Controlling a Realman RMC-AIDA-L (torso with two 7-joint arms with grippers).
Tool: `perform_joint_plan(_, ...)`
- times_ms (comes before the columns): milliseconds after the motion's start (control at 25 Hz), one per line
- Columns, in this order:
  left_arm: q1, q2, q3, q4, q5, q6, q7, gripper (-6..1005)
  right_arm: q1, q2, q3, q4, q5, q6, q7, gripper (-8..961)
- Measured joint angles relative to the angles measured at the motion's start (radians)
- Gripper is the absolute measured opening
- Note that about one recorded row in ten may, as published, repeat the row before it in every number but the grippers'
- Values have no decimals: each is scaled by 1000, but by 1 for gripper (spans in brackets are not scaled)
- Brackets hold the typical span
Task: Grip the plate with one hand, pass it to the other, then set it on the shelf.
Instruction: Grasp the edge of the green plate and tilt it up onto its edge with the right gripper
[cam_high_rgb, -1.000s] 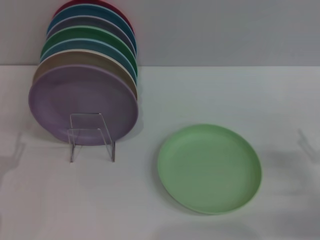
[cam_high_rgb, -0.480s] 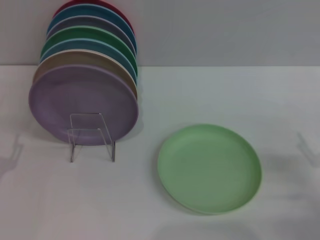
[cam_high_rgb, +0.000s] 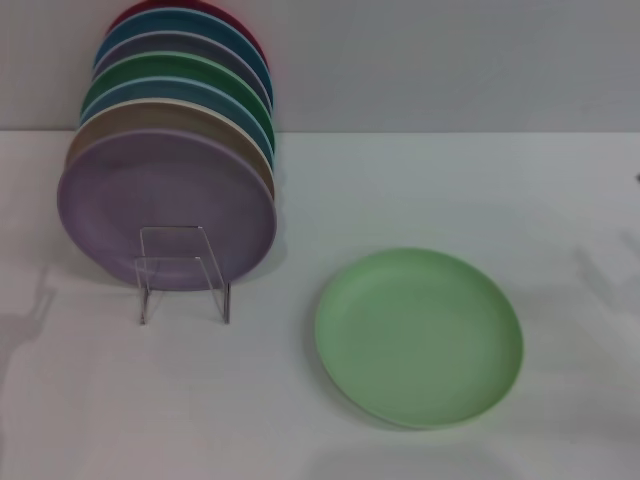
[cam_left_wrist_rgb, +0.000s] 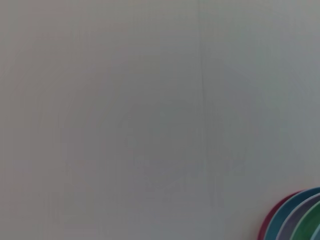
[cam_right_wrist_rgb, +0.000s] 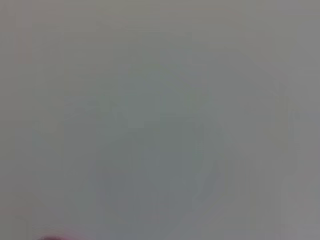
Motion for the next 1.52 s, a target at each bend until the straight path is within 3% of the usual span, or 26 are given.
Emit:
perform_joint_plan(40,0,0,0,0,0,0,0,807,-17,2,-20,108,-66,-80,112,831)
perform_joint_plan(80,-1,0,0,0,-1,0,0,807,-46,4,-90,359,-252,-258,361,831)
perform_joint_plan(120,-1,0,0,0,-1,0,0,807,-46,4,-90,359,-252,-258,361,831)
perform_joint_plan(200,-4,0,0,1,-1,-4,-3,806,-48,0,-163,560,-482,-393,655,831)
perform_joint_plan(240,-6,0,0,2,-1,-6,-4,806,-40,-2,-182,627,-580,-426,767,830)
perform_joint_plan(280,-9,1,0,2,-2,-9,-6,806,6,-3,-203,767,-883,-451,1062,830)
perform_joint_plan(320,-9,1,0,2,-2,-9,-6,806,6,-3,-203,767,-883,-451,1062,829)
perform_joint_plan(440,-13,1,0,1,-2,-12,-11,805,91,0,-214,870,-1216,-375,1374,827)
perform_joint_plan(600,-15,3,-2,1,-4,-22,-13,804,208,-5,-217,851,-1412,-233,1581,817)
perform_joint_plan(760,-17,4,-4,2,-4,-27,-13,803,278,-3,-222,815,-1507,-158,1643,806)
perform_joint_plan(1120,-18,7,-22,11,-5,-34,-13,802,347,-3,-272,756,-1633,-128,1752,783)
perform_joint_plan(1520,-11,7,-23,5,-5,-30,-13,800,401,-5,-281,659,-1664,-133,1769,757)
